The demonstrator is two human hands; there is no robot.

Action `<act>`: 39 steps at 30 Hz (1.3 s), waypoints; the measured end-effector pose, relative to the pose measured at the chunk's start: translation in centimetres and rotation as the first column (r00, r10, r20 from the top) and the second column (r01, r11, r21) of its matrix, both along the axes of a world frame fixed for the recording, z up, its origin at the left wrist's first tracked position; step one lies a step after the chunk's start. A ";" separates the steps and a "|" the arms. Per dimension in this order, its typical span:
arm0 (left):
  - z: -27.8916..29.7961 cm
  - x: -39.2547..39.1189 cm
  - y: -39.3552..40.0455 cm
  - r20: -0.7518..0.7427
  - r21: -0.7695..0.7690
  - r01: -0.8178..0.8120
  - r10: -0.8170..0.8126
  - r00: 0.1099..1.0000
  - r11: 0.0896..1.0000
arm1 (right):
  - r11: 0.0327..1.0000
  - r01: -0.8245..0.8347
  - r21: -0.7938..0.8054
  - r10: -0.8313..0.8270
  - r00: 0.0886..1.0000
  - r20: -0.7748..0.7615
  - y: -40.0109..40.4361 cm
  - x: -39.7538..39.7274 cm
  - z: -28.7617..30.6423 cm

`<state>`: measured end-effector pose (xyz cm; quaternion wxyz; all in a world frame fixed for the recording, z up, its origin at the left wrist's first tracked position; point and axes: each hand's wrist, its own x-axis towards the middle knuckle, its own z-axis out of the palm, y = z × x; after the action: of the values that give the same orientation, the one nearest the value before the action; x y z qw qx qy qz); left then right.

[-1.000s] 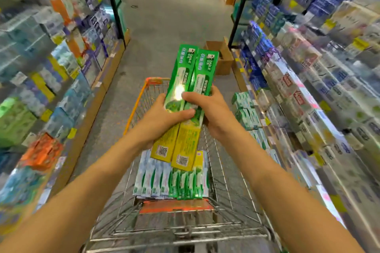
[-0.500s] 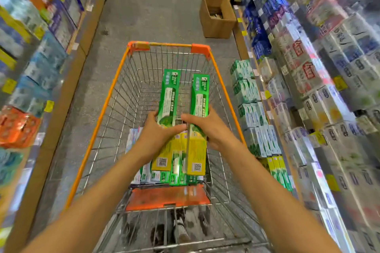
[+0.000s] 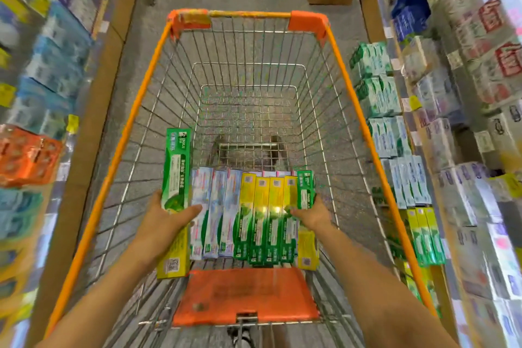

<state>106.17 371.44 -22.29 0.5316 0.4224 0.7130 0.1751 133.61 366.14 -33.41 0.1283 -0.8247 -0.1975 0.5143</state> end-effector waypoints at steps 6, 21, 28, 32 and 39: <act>-1.6 -1.9 0.8 -0.079 -0.040 0.014 -0.017 0.997 0.999 | 1.000 0.010 0.003 -0.010 1.000 0.015 -0.1 -0.2 -2.9; 0.3 1.4 1.5 0.011 0.008 -0.038 0.037 0.999 0.999 | -0.256 -0.932 -0.255 0.889 -0.331 0.316 0.8 -2.0 4.0; -0.1 1.8 0.3 0.036 -0.015 -0.050 0.050 0.998 0.999 | -0.540 -0.751 -0.380 0.702 -0.651 0.289 -2.1 -1.7 1.9; -0.6 1.9 -0.4 0.048 -0.040 -0.051 0.053 0.997 0.998 | -0.453 -0.787 -0.420 0.736 -0.595 0.323 -1.7 0.7 1.9; -2.2 3.7 -0.9 0.086 -0.144 -0.028 0.041 0.995 0.989 | -0.335 -0.879 -0.339 0.791 -0.459 0.406 -1.0 -1.8 -0.2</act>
<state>109.90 370.50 -24.45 0.5886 0.3626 0.7064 0.1514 131.86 365.19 -33.63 -0.3345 -0.3868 -0.8486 0.1356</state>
